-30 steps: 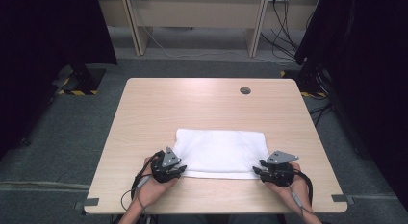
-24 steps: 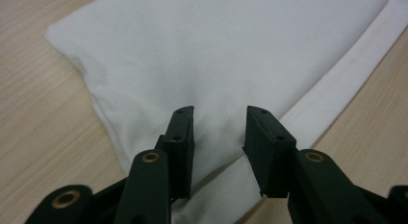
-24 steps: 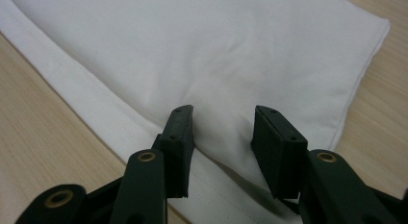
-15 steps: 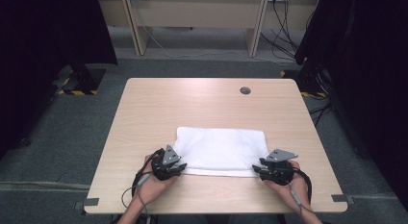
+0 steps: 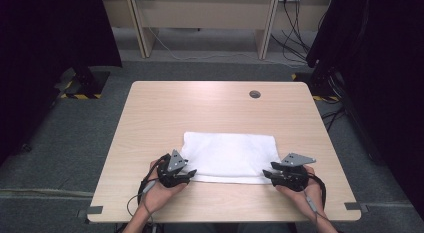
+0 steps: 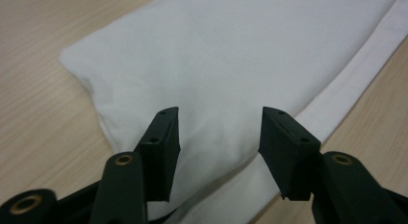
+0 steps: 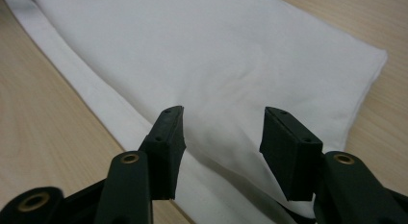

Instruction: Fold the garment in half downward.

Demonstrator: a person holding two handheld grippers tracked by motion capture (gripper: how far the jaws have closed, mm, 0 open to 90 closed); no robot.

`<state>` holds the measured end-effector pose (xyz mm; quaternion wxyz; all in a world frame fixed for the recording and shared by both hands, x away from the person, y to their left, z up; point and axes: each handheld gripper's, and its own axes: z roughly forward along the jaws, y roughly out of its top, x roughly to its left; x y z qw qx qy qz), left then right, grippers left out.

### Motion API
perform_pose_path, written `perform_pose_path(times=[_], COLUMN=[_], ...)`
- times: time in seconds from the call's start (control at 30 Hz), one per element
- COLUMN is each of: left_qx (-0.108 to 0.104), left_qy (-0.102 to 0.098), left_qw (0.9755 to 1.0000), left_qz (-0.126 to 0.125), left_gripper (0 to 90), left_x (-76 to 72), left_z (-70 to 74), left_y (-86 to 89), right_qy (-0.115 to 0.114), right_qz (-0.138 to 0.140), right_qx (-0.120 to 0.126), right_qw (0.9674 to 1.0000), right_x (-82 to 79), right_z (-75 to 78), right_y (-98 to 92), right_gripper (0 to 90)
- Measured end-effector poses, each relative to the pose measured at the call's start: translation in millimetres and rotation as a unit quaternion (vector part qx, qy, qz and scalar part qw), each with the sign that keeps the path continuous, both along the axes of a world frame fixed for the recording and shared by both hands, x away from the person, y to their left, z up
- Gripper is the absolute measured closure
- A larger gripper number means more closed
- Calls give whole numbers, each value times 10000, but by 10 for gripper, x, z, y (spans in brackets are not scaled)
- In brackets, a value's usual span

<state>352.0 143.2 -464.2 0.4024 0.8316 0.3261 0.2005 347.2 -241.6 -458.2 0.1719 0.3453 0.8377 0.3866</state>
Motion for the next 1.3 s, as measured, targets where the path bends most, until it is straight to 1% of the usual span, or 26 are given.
perform_pose_path(times=[0.03,0.07,0.1,0.13,0.17,0.2,0.23,0.27,0.3,0.33,0.37,0.4,0.43,0.47,0.5,0.53,0.6,0.73,0.8,0.97,1.1,1.3], left_qx=[-67,-67,-184,-184,-184,-271,-271,-271,-370,-370,-428,-428,-428,-470,-470,-526,-526,-650,-707,-732,-727,-710], left_qy=[-31,-31,-35,-35,-35,-7,-7,-7,48,48,28,28,28,12,12,-22,-22,-87,-119,-147,-164,-197], left_qw=[10000,10000,9998,9998,9998,9996,9996,9996,9993,9993,9990,9990,9990,9988,9988,9986,9986,9977,9971,9964,9963,9965], left_qz=[9,9,25,25,25,53,53,53,92,92,108,108,108,104,104,102,102,180,262,402,435,398], left_gripper=[428,401,401,352,352,352,315,315,315,278,278,249,249,249,232,232,222,216,216,215,215,215], left_x=[-6,-6,-5,-5,-5,1,1,1,10,10,14,14,14,12,12,0,0,-32,-56,-81,-81,-75], left_z=[37,37,70,70,70,94,94,94,120,120,146,146,146,172,172,200,200,251,264,280,303,319], left_y=[-9,-9,-16,-16,-16,-20,-20,-20,-20,-20,-23,-23,-23,-16,-16,14,14,131,200,308,331,300], right_qy=[0,0,16,16,37,37,37,67,67,67,130,130,130,130,130,165,159,153,135,116,100,71], right_qz=[0,0,121,121,211,211,211,279,279,279,361,361,427,427,427,471,454,396,377,303,261,219], right_qx=[0,0,37,37,88,88,88,181,181,181,306,306,421,421,421,517,557,616,615,628,638,644], right_qw=[10000,10000,9999,9999,9997,9997,9997,9994,9994,9994,9988,9988,9981,9981,9981,9974,9973,9972,9973,9975,9976,9977], right_x=[0,0,-29,-29,-51,-51,-51,-53,-53,-53,-48,-48,-41,-41,-41,-31,-30,-36,-42,-42,-48,-70], right_z=[0,0,3,3,3,3,3,18,18,18,45,45,70,70,70,89,102,120,129,148,165,179], right_y=[0,0,48,48,96,96,96,137,137,137,180,180,218,218,218,238,230,185,163,99,64,30], right_gripper=[464,464,442,442,442,404,404,404,341,341,297,297,297,270,270,255,255,229,226,216,207,207])
